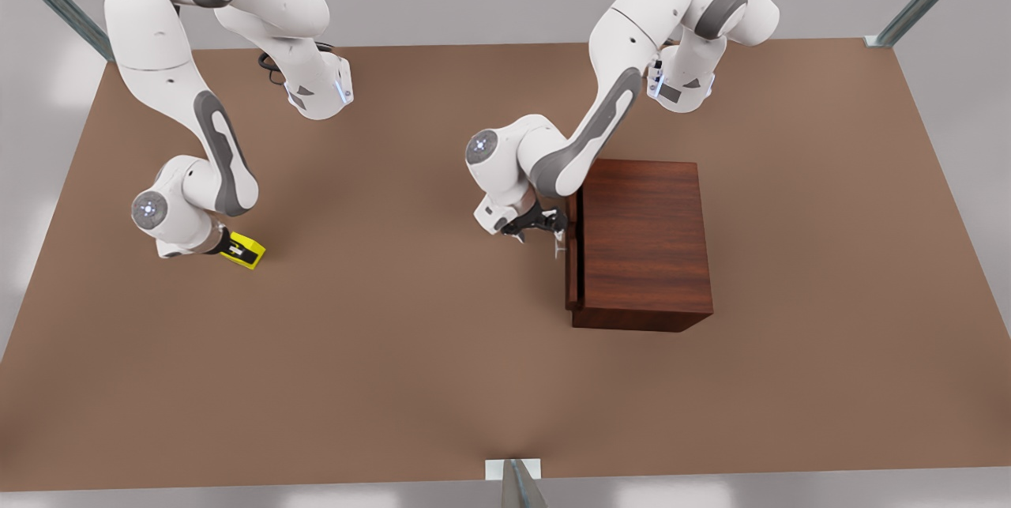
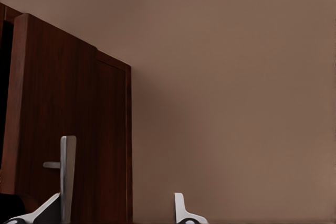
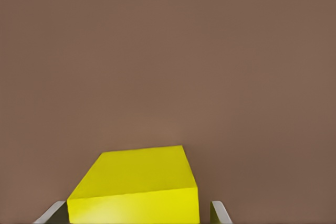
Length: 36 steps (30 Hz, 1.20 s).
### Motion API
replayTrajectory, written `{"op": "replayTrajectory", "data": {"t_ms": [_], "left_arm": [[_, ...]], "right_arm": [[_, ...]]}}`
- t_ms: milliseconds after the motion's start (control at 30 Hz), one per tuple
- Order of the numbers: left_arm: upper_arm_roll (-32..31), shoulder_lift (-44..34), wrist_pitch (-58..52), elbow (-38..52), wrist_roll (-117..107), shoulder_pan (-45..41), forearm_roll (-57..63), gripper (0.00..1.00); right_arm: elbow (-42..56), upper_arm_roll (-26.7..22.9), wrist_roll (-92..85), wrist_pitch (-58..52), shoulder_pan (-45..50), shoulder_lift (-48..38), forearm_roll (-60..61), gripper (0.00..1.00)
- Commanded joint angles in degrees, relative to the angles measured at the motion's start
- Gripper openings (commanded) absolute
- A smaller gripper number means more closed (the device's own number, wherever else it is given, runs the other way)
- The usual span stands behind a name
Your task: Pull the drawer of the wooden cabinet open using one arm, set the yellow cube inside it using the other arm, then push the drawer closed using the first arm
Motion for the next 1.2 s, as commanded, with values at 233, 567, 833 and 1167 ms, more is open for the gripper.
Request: {"op": "replayTrajectory", "data": {"t_ms": [233,567,833,1167], "left_arm": [[-0.09,0.19,1.21,0.59,-7.75,-0.56,-0.17,1.0],[-0.18,1.25,1.91,1.47,-9.77,-2.14,-0.34,1.0],[-0.18,2.39,2.26,3.22,-11.01,-3.28,-0.43,1.0],[-0.18,2.39,2.0,4.28,-11.62,-4.17,-0.61,1.0]], "right_arm": [[0.1,-0.04,0.88,3.14,0.01,1.65,0.08,1.0],[0.1,-0.04,2.38,2.96,-0.07,1.38,0.08,0.7],[4.67,0.49,6.07,-14.43,2.82,-9.34,0.25,0.68],[20.93,2.95,17.05,-36.06,4.14,-11.1,0.08,0.68]]}}
